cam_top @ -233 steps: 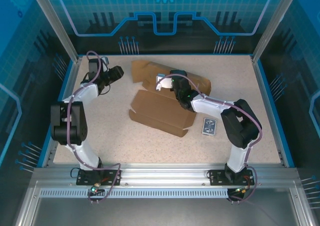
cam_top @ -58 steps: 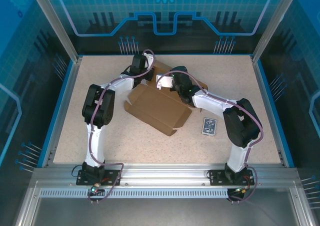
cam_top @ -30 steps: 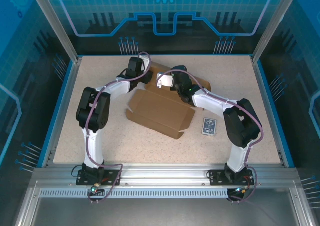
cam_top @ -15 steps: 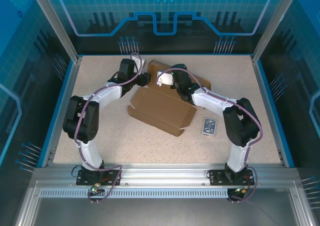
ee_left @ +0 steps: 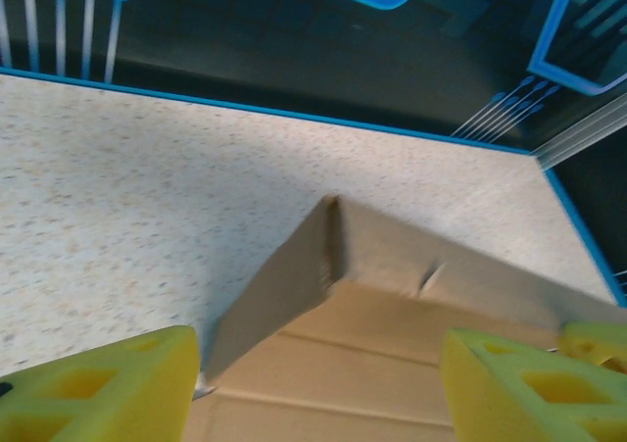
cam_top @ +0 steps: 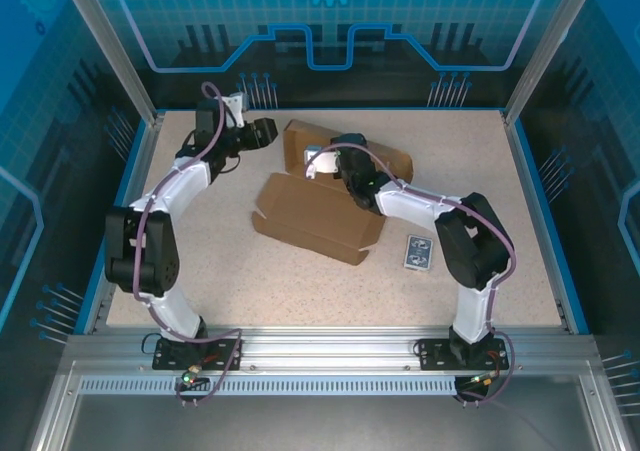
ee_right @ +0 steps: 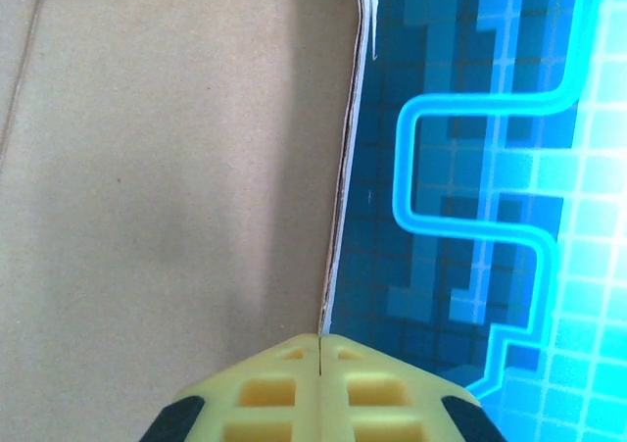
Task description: Fold the paper box
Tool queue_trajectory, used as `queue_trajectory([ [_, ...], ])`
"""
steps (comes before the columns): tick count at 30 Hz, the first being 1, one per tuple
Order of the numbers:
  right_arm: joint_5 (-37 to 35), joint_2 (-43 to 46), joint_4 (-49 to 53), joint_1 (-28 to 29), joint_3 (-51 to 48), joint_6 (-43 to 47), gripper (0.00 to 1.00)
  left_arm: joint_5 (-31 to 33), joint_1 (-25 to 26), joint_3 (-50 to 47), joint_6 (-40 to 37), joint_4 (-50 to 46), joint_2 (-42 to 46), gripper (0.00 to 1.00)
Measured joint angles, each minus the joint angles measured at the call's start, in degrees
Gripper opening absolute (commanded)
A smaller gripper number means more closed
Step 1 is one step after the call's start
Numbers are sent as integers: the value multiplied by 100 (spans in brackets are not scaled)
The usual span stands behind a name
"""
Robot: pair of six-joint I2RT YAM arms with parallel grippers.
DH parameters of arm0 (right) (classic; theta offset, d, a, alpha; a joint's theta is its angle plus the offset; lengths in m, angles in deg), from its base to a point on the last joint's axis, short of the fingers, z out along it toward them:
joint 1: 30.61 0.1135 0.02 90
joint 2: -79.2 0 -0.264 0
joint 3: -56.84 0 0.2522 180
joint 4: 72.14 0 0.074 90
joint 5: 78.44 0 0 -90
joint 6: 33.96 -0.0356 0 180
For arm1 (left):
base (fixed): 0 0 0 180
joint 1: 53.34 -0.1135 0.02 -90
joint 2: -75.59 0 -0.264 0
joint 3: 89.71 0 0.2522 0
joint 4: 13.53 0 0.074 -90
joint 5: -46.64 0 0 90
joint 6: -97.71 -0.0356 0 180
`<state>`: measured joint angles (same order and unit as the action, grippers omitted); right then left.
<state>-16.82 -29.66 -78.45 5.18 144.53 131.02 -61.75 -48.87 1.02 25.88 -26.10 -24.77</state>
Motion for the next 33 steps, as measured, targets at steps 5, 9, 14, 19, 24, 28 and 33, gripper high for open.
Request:
queue_trajectory([
  [5, 59, -188, -363, 136, 0, 243, 0, -219, 11, 518, 273, -229, -442, 67],
  [9, 138, -262, -551, 166, 0, 367, 0, -225, 9, 699, 273, -503, -669, 64],
  [14, 195, -396, -811, 170, 0, 527, 0, -225, 9, 710, 275, -708, -863, 59],
  [19, 210, -455, -944, 173, 0, 625, 0, -238, 11, 710, 295, -737, -922, 48],
  [24, 203, -457, -957, 173, 0, 658, 0, -249, 9, 710, 446, -719, -933, 35],
  [28, 181, -463, -957, 173, 0, 660, 0, -251, 7, 708, 553, -667, -942, 36],
  [33, 184, -466, -957, 173, 0, 660, 0, -249, -11, 651, 531, -542, -935, 50],
])
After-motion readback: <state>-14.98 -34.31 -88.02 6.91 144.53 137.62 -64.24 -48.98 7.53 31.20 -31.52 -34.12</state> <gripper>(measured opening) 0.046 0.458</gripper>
